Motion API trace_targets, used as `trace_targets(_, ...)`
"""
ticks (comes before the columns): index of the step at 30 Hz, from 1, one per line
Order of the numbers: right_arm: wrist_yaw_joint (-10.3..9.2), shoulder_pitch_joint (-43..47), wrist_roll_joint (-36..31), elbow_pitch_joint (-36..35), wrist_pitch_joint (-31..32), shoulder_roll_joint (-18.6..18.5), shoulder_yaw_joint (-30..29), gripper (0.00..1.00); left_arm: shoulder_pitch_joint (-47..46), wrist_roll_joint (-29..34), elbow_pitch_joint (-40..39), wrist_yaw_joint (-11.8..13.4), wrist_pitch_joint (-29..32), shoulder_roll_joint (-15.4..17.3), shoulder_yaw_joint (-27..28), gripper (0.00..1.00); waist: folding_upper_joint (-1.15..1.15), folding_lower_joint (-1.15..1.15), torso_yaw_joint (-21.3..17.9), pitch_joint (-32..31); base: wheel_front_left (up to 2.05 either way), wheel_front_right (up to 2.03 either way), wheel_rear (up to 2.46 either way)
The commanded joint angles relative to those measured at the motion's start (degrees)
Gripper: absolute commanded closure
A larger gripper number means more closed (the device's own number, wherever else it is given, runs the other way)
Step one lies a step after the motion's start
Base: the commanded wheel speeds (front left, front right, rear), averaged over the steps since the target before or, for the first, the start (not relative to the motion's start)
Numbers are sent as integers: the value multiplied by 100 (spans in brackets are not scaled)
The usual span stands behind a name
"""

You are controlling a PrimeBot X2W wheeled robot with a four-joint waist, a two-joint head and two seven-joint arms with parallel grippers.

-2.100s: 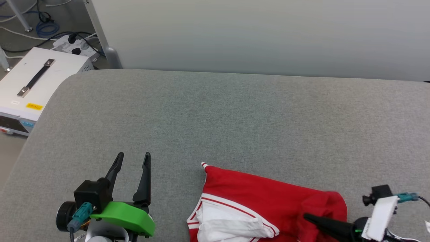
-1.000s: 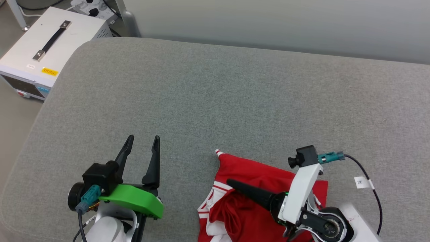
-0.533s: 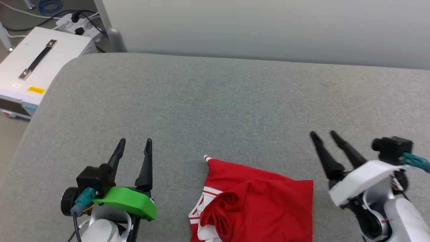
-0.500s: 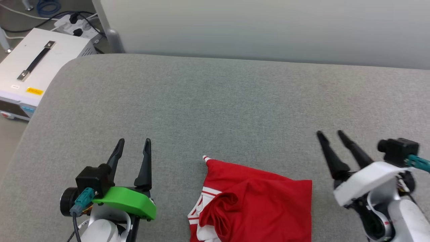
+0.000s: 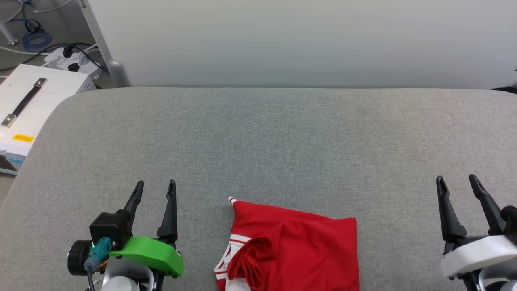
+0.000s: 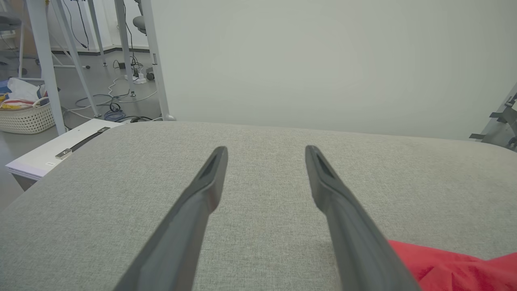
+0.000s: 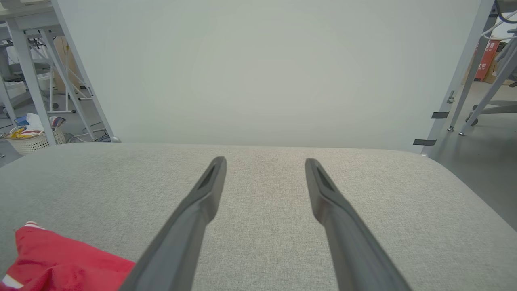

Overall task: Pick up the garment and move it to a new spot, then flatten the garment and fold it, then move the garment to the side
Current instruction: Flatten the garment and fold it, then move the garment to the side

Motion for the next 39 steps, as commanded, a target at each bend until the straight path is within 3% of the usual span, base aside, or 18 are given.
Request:
trace_targets(1,1,105,-77,-53,-46,6,-22,0,83,87,6,26,13,45,-20,0,0,0,-77,-120,0,0,0)
trace_targets(22,1,661,21,-294,431,353,-319,0,224,-5,58,72,4,25,-57,0,0,0,-105,-259,0,0,0)
trace_targets(29,1,742,1402,169,1671,-15,-410,0,17,11,52,30,-15,-36,-32,0,0,0,115,-53,0,0,0)
trace_targets(33,1,813,2312,417,2602,-391,-34,0,-118,38,47,-10,-29,-104,-12,0,0,0,321,122,0,0,0)
trace_targets(39,1,692,3310,585,3454,-541,582,0,-309,96,67,-93,-43,-291,9,0,0,0,617,422,0,0,0)
